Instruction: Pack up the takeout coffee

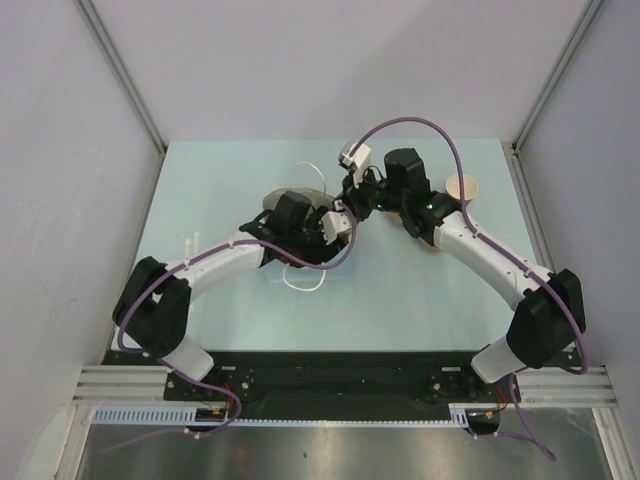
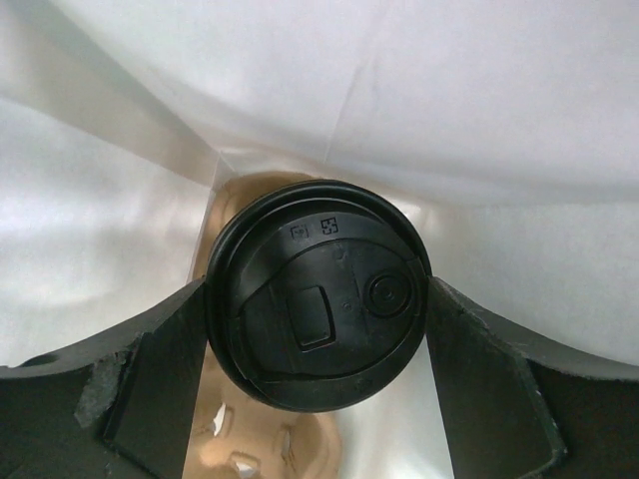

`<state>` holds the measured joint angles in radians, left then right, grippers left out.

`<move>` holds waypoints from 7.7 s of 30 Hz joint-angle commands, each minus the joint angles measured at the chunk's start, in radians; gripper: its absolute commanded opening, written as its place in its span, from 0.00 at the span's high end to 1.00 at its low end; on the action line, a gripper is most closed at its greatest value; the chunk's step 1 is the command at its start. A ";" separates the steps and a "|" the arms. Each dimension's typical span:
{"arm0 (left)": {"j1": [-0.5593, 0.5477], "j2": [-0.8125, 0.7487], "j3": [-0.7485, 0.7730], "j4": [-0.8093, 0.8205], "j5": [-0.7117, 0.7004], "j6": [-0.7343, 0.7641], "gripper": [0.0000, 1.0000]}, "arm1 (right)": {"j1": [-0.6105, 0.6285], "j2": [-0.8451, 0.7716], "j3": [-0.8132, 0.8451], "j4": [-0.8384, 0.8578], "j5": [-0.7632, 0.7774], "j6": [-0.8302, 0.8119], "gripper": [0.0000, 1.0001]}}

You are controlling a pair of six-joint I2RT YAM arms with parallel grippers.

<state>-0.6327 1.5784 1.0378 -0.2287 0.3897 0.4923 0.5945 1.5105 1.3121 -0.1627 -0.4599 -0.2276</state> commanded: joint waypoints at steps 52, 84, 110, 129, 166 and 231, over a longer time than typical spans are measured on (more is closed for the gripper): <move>0.097 -0.276 0.444 -0.434 0.050 -0.162 0.01 | -0.027 0.054 0.082 -0.072 -0.031 -0.012 1.00; 0.998 -0.029 0.067 -0.449 -0.175 -0.196 0.59 | -0.055 0.051 0.144 -0.109 0.040 0.010 0.78; 0.933 0.193 0.071 -0.276 -0.210 -0.181 0.65 | -0.056 0.030 0.217 -0.172 0.059 0.014 0.62; 0.878 0.091 0.123 -0.356 -0.161 -0.239 1.00 | -0.053 0.016 0.306 -0.201 0.102 0.036 0.22; 0.291 -0.209 0.505 0.070 0.707 -0.069 1.00 | -0.182 -0.130 0.345 -0.178 0.037 0.223 0.08; 0.777 -0.268 0.368 -0.656 0.172 -0.279 0.00 | -0.262 -0.249 0.064 -0.362 0.003 0.163 0.01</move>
<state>0.1493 1.4178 1.5372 -0.8192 0.6849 0.1696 0.3767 1.3453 1.4185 -0.5564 -0.4557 -0.1383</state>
